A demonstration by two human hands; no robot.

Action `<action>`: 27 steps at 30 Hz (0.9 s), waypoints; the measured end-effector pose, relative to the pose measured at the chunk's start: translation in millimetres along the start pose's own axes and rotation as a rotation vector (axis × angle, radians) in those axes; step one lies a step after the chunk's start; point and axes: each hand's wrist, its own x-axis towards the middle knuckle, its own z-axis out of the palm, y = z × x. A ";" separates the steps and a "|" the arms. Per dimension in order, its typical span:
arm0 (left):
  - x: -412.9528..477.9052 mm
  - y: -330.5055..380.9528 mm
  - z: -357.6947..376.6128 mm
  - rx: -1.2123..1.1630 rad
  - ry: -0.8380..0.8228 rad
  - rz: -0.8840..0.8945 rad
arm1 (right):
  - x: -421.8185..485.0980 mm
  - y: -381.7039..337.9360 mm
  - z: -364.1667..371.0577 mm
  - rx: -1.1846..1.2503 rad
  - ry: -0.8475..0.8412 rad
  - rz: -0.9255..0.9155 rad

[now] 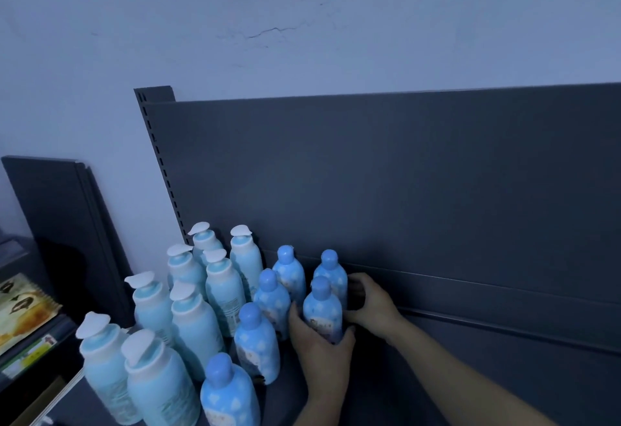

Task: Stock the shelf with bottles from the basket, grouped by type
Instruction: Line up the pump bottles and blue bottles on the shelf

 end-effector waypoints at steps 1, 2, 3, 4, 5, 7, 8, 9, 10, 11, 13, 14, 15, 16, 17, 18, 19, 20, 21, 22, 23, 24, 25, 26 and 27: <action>-12.0 3.9 1.6 0.024 0.046 0.097 | -5.6 -0.6 -3.6 -0.014 0.029 -0.017; -26.0 9.3 3.4 0.047 0.093 0.211 | -12.0 -3.7 -7.6 -0.037 0.071 -0.029; -40.5 18.5 2.0 0.057 0.141 0.322 | -19.3 -9.0 -12.0 -0.056 0.118 -0.047; -51.4 31.2 -1.7 0.047 0.181 0.425 | -26.5 -16.0 -17.4 -0.082 0.177 -0.077; -53.8 45.1 -5.9 0.028 0.201 0.506 | -34.1 -24.6 -24.1 -0.118 0.240 -0.118; -38.9 75.4 -13.4 0.044 0.254 0.578 | -47.2 -45.6 -39.3 -0.207 0.378 -0.228; -27.7 92.3 -16.9 0.083 0.284 0.603 | -56.7 -58.7 -48.3 -0.253 0.446 -0.297; -17.7 111.1 -20.1 0.121 0.280 0.644 | -68.8 -73.8 -58.3 -0.303 0.507 -0.367; -5.4 128.7 -22.7 0.171 0.242 0.693 | -78.2 -89.8 -66.4 -0.357 0.565 -0.434; 4.8 145.2 -24.3 0.259 0.200 0.745 | -87.4 -106.4 -75.0 -0.423 0.628 -0.491; 23.1 173.3 -26.0 0.512 0.184 0.850 | -100.6 -136.1 -92.2 -0.584 0.761 -0.572; 28.3 187.9 -28.1 0.617 0.202 0.890 | -104.8 -148.4 -100.0 -0.666 0.815 -0.595; 31.5 200.6 -28.5 0.692 0.227 0.925 | -107.5 -158.6 -107.5 -0.738 0.854 -0.604; 32.6 212.2 -28.1 0.742 0.247 0.954 | -109.4 -166.4 -114.7 -0.803 0.880 -0.601; 31.5 221.9 -26.6 0.773 0.259 0.981 | -111.6 -172.5 -121.2 -0.858 0.896 -0.587; 28.1 229.7 -25.0 0.793 0.261 1.000 | -114.4 -177.0 -126.6 -0.900 0.909 -0.567; 23.7 235.7 -23.8 0.802 0.262 1.015 | -118.4 -180.5 -131.8 -0.932 0.927 -0.548; 19.5 240.8 -22.9 0.802 0.264 1.027 | -123.2 -183.2 -136.3 -0.957 0.947 -0.527; 15.3 244.5 -22.5 0.799 0.268 1.035 | -129.2 -185.4 -139.9 -0.978 0.968 -0.508; 11.2 247.1 -22.4 0.791 0.267 1.040 | -136.0 -186.9 -143.0 -0.993 0.987 -0.495; 7.2 248.8 -22.5 0.781 0.266 1.047 | -143.0 -188.2 -145.4 -1.004 1.005 -0.487; 3.3 250.5 -22.6 0.769 0.265 1.054 | -150.3 -189.5 -147.6 -1.014 1.020 -0.477; -0.6 252.8 -22.7 0.754 0.262 1.061 | -157.2 -190.4 -149.4 -1.027 1.035 -0.462; -4.4 255.5 -23.1 0.736 0.258 1.066 | -164.1 -190.9 -151.0 -1.039 1.047 -0.444; -8.3 258.4 -23.5 0.714 0.252 1.072 | -170.8 -191.2 -152.4 -1.049 1.061 -0.426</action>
